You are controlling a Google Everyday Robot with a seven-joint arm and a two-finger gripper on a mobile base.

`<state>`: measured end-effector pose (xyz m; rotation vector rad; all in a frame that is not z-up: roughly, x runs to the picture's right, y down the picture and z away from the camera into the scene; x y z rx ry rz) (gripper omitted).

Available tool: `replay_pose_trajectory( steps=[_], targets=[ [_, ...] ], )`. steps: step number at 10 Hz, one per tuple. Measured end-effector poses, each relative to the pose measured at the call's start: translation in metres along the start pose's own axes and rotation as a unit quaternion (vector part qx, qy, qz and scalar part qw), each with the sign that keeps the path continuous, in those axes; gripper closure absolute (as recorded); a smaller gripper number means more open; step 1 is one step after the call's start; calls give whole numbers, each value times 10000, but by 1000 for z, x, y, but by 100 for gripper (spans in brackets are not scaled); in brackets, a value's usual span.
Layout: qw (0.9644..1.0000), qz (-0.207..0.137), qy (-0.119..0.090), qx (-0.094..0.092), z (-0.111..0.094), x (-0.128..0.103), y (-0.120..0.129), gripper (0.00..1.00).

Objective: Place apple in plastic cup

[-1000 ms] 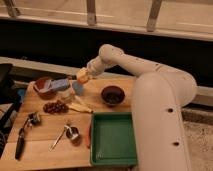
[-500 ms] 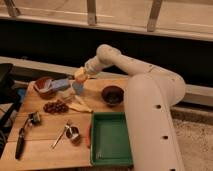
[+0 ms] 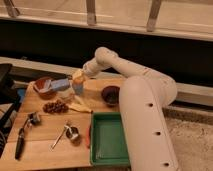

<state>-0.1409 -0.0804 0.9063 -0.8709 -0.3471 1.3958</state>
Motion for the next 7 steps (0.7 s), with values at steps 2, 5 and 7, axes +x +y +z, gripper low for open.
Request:
replay_pose_trajectory(
  steps=[2,5,7],
  targets=[
    [9999,-21,-47,-92,2,-1,0,30],
    [9998,-95,24,-200,14,-2,6,29],
    [9997,-94,65,-202,15,0,5,29]
  ],
)
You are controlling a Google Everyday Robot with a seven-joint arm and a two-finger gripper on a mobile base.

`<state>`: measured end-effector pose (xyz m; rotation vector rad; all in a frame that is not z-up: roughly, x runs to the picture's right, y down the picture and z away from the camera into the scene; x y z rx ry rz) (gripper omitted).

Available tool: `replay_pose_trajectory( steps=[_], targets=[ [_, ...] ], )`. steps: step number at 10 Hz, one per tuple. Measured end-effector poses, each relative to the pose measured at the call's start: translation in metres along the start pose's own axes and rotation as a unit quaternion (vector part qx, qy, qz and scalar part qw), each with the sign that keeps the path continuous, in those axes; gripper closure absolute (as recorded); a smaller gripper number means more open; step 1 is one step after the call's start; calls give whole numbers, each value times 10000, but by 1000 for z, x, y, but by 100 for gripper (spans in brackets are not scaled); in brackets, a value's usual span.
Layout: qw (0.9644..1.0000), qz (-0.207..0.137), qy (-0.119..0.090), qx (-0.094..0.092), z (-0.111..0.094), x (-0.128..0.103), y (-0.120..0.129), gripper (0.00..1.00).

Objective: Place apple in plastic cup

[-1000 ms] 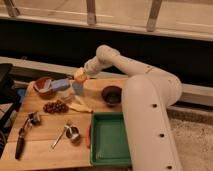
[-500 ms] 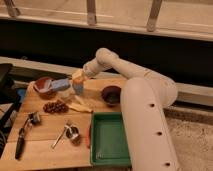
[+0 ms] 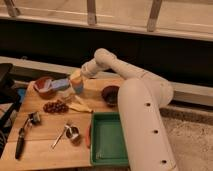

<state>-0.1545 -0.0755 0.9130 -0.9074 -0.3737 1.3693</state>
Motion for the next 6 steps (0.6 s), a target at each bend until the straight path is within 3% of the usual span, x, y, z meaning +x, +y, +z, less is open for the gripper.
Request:
replay_pose_trajectory(
  steps=[3,6],
  targets=[
    [10000,-6,36,50,1,4,-1,29],
    [9993,-121,-294,207,-21,-6,5,29]
  ],
)
